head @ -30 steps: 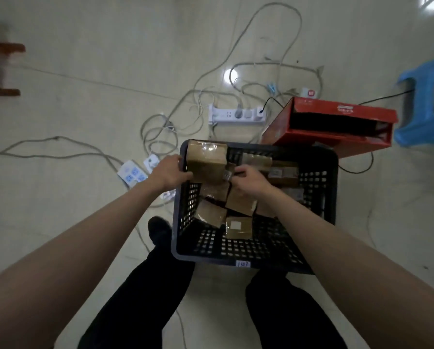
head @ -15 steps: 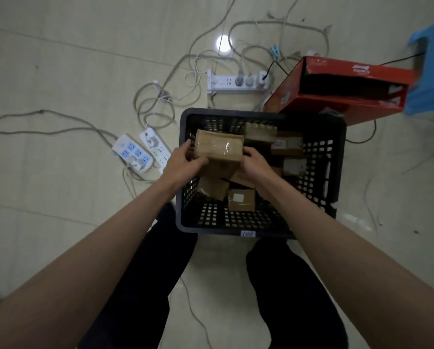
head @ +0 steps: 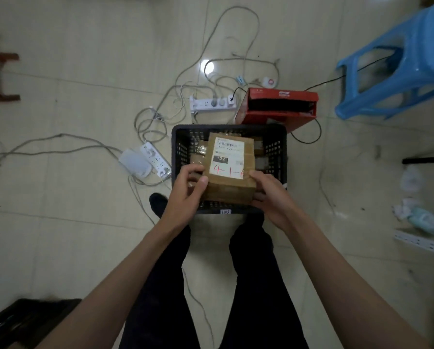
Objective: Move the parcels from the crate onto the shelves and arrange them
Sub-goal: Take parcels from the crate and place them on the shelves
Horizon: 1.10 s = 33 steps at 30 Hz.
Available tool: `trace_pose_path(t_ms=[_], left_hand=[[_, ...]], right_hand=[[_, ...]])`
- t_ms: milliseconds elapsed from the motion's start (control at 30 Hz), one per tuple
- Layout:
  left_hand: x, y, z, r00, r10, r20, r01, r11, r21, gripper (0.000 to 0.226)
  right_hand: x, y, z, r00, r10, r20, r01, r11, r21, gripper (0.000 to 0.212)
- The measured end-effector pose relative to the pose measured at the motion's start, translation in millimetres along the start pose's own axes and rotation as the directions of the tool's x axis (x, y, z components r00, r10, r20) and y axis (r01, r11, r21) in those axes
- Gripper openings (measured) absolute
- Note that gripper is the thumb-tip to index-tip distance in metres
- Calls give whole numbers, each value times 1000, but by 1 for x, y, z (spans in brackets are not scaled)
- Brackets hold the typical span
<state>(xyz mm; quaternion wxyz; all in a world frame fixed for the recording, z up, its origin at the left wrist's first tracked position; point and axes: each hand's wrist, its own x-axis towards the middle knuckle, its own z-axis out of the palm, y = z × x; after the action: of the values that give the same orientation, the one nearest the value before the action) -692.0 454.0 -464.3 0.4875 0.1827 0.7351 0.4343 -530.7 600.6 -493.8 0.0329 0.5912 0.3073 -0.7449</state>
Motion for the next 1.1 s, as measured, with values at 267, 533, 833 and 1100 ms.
trace_pose_path(t_ms=[267,533,833,1100], left_hand=[[-46,80,22,1000,11,-7,-11,1000,13,47],[-84,148,59,993,-12,115,1,996,92,55],[-104,249,93,938,93,335,-169,964,205,62],[-115,302,128,764,203,612,-434,864,256,62]], right_hand=[[-83,-30,-32,984,-165,68,151,974,169,64],[-155,-66,-80,950,-287,119,265,949,173,57],[-258,-94,-130,892,-435,120,434,900,35,70],[-342,-69,-146,785,-585,-204,611,786,94,75]])
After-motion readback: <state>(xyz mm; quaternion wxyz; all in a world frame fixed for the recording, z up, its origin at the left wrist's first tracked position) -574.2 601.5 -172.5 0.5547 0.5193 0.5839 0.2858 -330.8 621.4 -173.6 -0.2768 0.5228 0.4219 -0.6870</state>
